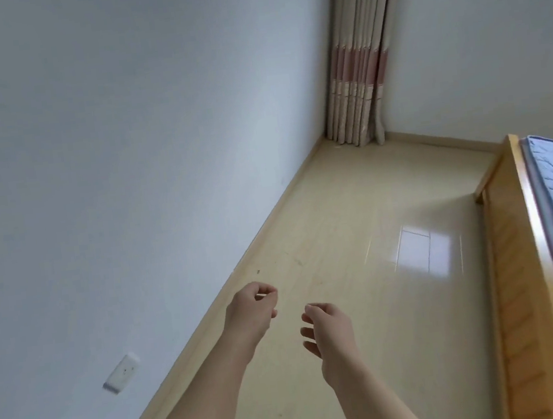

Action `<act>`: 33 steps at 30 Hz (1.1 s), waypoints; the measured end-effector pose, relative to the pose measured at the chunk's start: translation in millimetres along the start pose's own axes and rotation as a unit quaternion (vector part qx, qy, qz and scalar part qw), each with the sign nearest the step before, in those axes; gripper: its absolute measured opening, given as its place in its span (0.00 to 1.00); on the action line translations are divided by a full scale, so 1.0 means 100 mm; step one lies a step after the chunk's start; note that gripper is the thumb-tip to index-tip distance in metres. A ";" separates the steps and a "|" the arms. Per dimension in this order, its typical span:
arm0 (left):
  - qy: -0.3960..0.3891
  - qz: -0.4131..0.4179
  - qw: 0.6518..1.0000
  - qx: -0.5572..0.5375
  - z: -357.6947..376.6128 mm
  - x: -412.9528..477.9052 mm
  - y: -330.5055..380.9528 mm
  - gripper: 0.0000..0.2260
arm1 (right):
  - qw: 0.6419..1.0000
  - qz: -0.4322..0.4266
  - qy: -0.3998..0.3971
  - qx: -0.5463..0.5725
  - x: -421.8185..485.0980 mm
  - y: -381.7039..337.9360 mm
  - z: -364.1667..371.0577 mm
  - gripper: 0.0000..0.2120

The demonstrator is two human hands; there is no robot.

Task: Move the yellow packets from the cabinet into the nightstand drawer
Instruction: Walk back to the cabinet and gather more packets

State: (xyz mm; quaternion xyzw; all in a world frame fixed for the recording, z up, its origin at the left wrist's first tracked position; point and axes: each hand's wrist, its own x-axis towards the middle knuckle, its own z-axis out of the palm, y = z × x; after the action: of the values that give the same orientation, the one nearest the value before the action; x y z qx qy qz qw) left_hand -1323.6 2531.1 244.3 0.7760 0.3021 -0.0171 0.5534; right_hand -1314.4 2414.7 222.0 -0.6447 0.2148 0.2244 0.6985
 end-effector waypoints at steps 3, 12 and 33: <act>-0.030 0.006 1.000 0.003 0.26 0.67 0.31 0.05 | 0.999 0.009 0.031 0.022 0.62 -0.33 0.01 0.04; -0.076 0.036 0.996 0.014 1.33 2.77 1.75 0.05 | 0.996 -0.031 0.075 0.038 2.70 -2.03 -0.25 0.05; -0.239 0.104 0.963 0.070 3.99 7.35 5.00 0.06 | 0.966 -0.026 0.211 0.148 7.16 -5.53 -1.00 0.05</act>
State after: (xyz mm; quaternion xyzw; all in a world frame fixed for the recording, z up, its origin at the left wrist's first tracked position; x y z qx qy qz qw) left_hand -356.6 2412.3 249.1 0.8133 0.0764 -0.1652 0.5526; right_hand -411.2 2303.2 237.1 -0.5727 0.3713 0.0304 0.7302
